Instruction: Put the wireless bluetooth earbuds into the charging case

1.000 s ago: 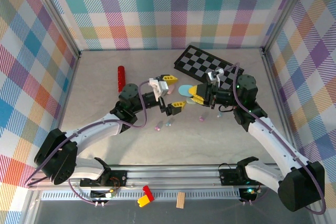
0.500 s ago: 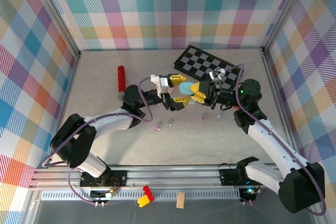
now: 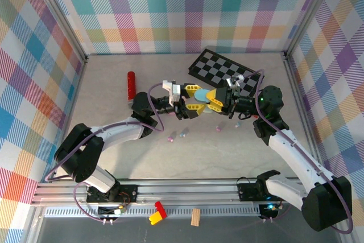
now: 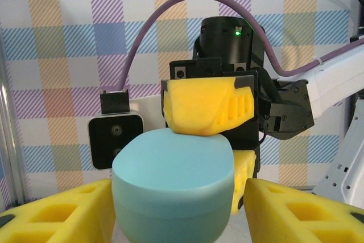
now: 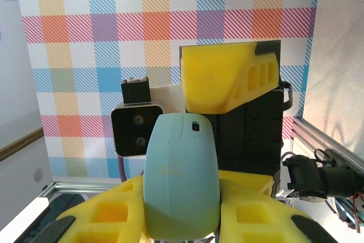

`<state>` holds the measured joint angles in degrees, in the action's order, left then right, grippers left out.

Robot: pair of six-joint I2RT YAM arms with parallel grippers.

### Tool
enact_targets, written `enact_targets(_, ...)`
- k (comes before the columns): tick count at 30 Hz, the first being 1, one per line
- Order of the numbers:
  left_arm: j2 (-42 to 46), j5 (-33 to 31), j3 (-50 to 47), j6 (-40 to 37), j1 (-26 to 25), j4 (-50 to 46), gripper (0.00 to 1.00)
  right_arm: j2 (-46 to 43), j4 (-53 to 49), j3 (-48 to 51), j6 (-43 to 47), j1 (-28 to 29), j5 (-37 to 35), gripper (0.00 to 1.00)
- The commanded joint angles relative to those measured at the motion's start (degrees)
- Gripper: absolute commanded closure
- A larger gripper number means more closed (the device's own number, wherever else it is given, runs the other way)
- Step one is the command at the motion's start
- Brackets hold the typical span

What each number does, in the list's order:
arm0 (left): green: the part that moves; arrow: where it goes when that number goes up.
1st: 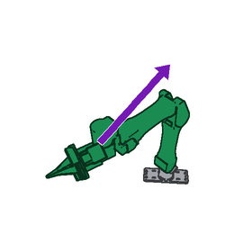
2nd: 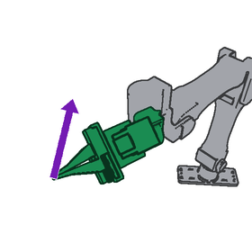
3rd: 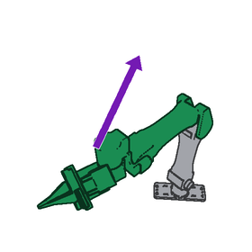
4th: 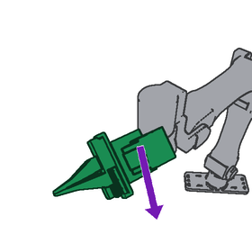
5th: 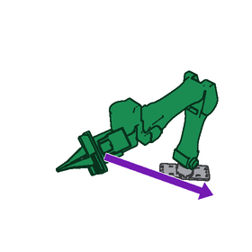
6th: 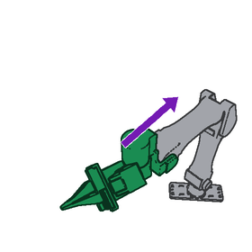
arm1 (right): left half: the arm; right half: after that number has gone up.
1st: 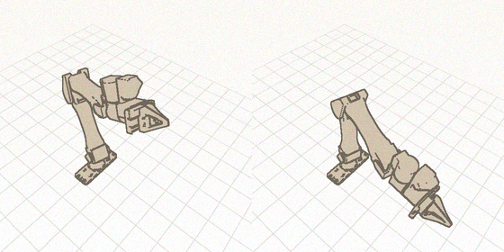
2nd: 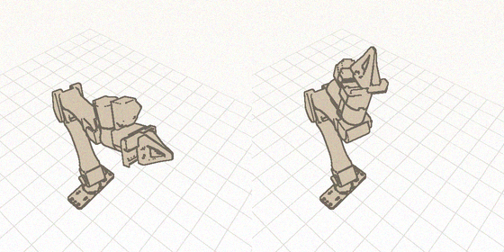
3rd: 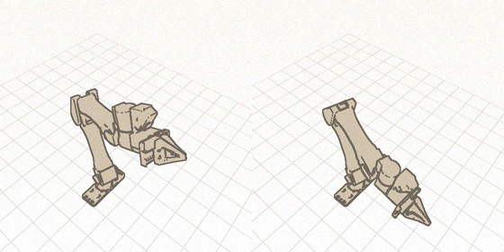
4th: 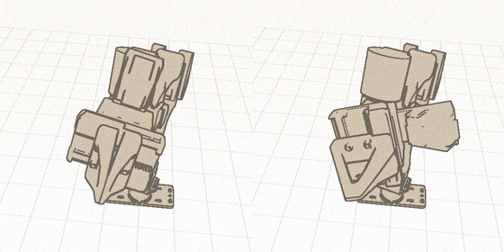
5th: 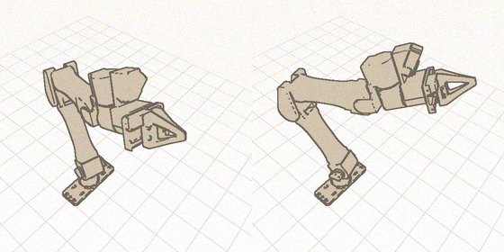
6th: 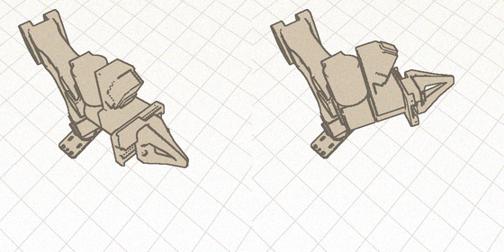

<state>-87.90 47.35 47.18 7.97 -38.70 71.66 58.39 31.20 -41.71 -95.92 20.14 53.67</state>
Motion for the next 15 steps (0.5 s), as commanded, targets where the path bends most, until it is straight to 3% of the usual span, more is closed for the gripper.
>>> enact_targets(1,1.73,1.97,1.91,0.21,0.06,1.03,0.42,-0.39,0.16,-0.91,1.49,-0.34,0.8,0.96)
enact_targets(13,1.91,2.84,2.21,0.29,0.04,-0.37,0.6,-0.64,-1.47,-1.47,2.58,-0.35,0.87,0.96)
enact_targets(15,2.09,2.83,2.21,0.15,0.09,-0.71,0.61,-0.86,-1.99,-1.67,2.97,-0.42,0.75,0.92)
